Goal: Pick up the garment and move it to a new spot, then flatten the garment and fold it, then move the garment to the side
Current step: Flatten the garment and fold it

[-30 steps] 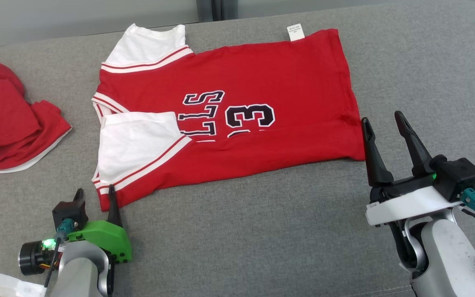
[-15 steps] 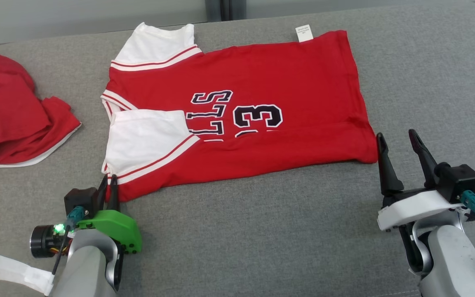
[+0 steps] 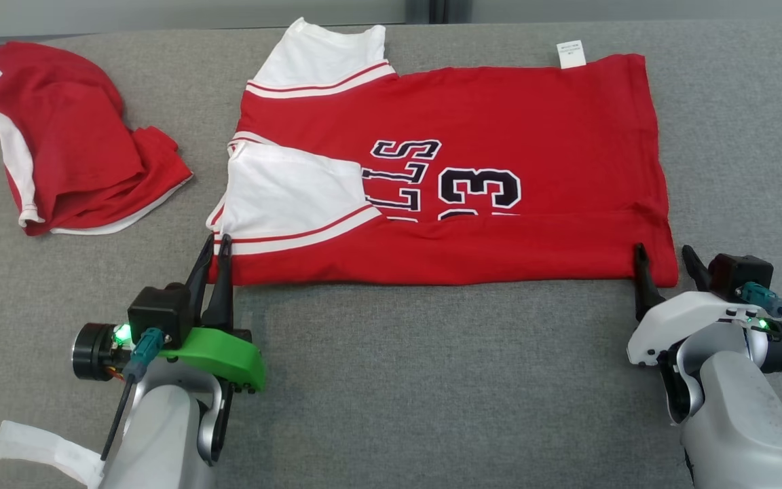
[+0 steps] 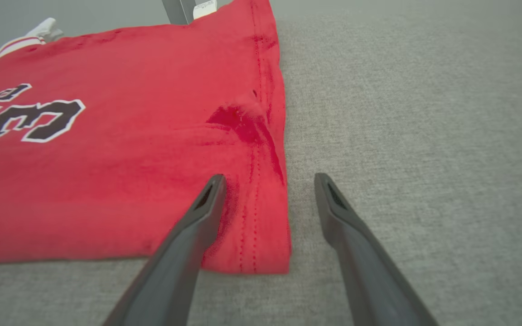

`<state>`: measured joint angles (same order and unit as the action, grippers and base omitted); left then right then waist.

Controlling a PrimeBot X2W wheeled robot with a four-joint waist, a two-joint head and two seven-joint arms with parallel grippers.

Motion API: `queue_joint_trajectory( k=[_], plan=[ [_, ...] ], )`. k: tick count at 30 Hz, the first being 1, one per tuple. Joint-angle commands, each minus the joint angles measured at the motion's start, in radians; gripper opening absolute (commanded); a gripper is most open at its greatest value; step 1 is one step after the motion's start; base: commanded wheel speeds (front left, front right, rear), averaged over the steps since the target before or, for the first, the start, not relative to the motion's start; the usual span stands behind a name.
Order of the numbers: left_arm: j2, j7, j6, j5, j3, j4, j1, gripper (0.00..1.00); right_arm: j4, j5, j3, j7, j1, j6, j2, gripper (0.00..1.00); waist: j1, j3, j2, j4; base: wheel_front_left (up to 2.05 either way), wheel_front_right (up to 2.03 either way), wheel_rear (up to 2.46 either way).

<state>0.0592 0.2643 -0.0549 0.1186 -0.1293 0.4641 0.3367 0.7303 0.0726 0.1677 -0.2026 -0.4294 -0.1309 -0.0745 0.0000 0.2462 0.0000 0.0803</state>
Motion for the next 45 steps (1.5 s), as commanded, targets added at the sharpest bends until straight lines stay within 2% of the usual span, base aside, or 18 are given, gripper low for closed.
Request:
queue_joint_trajectory(
  k=[1,8,9,10,11,14,20,27,35,45],
  plan=[
    [0.001,0.0,-0.007,-0.007,-0.003,-0.008,-0.014,0.0,0.031,0.01,0.008,0.003,-0.022,0.0,0.005,1.0,0.0,0.012,0.0,0.02,0.0,0.0,0.0],
    [-0.003,0.0,-0.012,-0.008,-0.024,-0.016,-0.022,0.0,0.189,-0.069,0.034,0.011,-0.074,0.0,0.002,1.0,0.0,0.014,0.0,0.038,0.0,0.0,0.0],
    [-0.003,0.0,-0.012,-0.007,-0.025,-0.013,-0.023,0.0,0.204,-0.072,0.034,0.013,-0.08,0.0,0.004,0.84,0.0,0.014,0.0,0.037,0.0,0.0,0.0],
    [-0.003,0.0,-0.012,-0.006,-0.027,-0.01,-0.023,0.0,0.22,-0.075,0.031,0.012,-0.088,0.0,0.007,0.29,0.0,0.013,0.0,0.037,0.0,0.0,0.0],
    [-0.004,0.0,-0.012,-0.005,-0.028,-0.007,-0.024,0.0,0.231,-0.077,0.026,0.008,-0.093,0.0,0.009,0.0,0.0,0.012,0.0,0.036,0.0,0.0,0.0],
    [-0.004,0.0,-0.007,-0.002,-0.028,0.007,-0.029,0.0,0.257,-0.084,0.012,-0.006,-0.105,0.001,0.007,0.0,0.0,0.004,0.0,0.03,0.0,0.0,0.0],
    [-0.005,0.0,-0.007,0.01,-0.023,0.064,-0.044,0.0,0.252,-0.109,-0.016,-0.041,-0.113,0.001,-0.036,0.0,0.0,-0.028,0.0,0.016,0.0,0.0,0.0],
    [0.001,0.0,-0.008,0.018,-0.017,0.159,-0.081,0.0,0.252,-0.08,-0.054,-0.042,-0.094,0.001,-0.075,0.0,0.0,-0.1,0.0,-0.004,0.0,0.0,0.0],
    [0.01,0.0,-0.022,0.034,-0.021,0.189,-0.163,0.0,0.221,0.074,-0.126,0.049,-0.007,0.001,-0.105,0.0,0.0,-0.204,0.0,-0.015,0.0,0.0,0.0],
    [0.013,-0.026,-0.029,0.036,-0.057,0.17,-0.229,0.0,0.011,0.27,-0.223,0.223,0.181,0.001,-0.153,0.0,0.0,-0.23,0.0,-0.013,0.0,0.0,0.0]
  ],
)
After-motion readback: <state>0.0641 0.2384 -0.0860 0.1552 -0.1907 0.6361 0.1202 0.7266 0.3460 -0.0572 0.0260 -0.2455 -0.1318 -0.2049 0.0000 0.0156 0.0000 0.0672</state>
